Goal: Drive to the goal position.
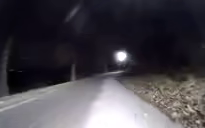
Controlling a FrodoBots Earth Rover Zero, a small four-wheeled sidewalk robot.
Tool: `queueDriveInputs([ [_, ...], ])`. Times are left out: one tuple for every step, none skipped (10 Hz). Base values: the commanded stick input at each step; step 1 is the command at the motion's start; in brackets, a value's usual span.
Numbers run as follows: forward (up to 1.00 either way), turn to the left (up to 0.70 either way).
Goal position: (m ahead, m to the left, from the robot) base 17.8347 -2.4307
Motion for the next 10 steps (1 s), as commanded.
queueDriveInputs([
  [1.0,0.0],
  [1.0,0.0],
  [1.0,0.0],
  [1.0,0.0],
  [1.0,0.0],
  [1.0,0.0],
  [1.0,0.0],
  [1.0,0.0],
  [1.0,0.0],
  [1.0,0.0],
])
